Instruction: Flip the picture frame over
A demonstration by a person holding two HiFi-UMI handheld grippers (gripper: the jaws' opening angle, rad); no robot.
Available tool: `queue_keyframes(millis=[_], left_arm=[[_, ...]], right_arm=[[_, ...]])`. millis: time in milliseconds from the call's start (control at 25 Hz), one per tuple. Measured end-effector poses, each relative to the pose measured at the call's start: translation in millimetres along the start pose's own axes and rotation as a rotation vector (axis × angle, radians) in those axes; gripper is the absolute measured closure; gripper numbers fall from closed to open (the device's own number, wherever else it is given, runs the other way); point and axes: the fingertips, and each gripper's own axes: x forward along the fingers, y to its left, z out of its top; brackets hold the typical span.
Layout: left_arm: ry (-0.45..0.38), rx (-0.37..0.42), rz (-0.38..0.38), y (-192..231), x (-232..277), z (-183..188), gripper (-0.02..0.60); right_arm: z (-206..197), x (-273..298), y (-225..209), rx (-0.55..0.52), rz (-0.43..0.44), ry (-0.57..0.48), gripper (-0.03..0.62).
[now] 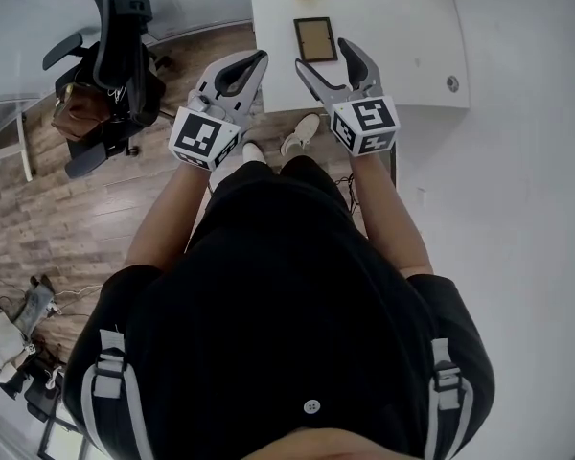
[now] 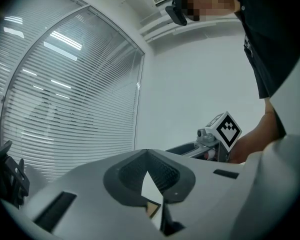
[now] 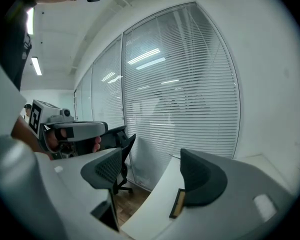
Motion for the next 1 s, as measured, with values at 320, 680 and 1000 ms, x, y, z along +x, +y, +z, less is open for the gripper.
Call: queue_keyframes(millis=[320,680,1000], left_arm=[[0.015,0.013,0.052,24.1,41.7,-4.6,0.580],[0.048,-0.002,0.126,50.8,100.3,-28.6,0.580],[0.083,-0.019,0.175,62.4,139.4,-52.7,0.580]], right_arm=[[-11.4,41.9,-45.0,0.016,0.009,0.034,0.218],[-57.2,90.3,-102.8,0.052,-0.033,0.137,0.229],[-111.1,117.1,-134.7,0.066,-0.027,0.264,0.249]])
